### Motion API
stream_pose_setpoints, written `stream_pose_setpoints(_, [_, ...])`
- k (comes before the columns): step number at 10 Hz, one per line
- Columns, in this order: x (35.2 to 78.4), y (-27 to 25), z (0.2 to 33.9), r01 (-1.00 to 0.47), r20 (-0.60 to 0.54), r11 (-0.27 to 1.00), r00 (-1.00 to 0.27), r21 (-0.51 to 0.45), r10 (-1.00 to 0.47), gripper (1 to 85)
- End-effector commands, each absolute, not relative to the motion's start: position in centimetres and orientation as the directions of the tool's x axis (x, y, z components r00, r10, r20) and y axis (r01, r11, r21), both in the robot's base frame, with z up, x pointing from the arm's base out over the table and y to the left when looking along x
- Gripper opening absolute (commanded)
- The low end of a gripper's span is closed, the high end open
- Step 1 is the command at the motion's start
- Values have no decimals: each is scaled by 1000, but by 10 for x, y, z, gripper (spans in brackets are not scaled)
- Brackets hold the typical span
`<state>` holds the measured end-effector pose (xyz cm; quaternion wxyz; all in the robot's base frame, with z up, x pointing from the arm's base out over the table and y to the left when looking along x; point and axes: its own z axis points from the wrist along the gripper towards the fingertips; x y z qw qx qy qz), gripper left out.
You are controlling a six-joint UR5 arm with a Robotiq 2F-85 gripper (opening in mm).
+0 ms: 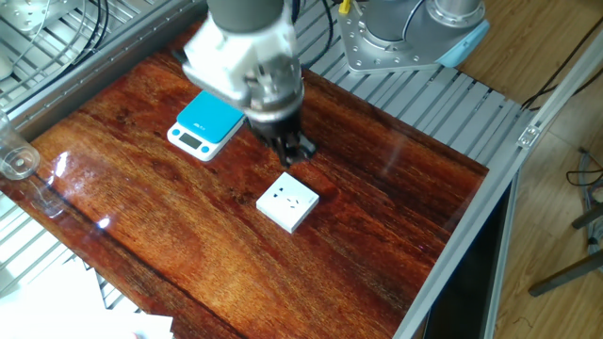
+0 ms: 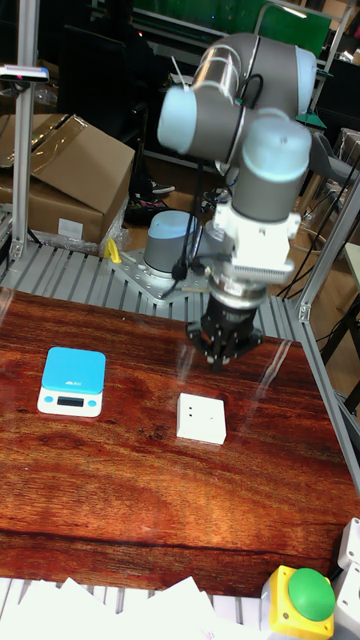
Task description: Place the block on the scale
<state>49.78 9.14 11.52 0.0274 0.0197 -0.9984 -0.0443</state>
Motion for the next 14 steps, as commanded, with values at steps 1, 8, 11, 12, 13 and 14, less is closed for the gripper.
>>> stream_pose_setpoints(1, [508, 96, 87, -56, 11, 994, -998, 94, -57, 130])
stream_pose_setpoints(8, [504, 80, 78, -97, 18, 994, -995, 47, -98, 540])
stream_pose_setpoints(11, [463, 54, 82, 133, 170, 988, -975, -78, 145, 10])
stream_pose_setpoints(12, [460, 81, 83, 118, 197, 993, -974, 27, 111, 10])
stream_pose_setpoints(13, [493, 54, 78, 117, 57, 991, -991, -63, 121, 10])
stream_pose_setpoints(14, [493, 56, 78, 131, 57, 990, -989, -55, 134, 10])
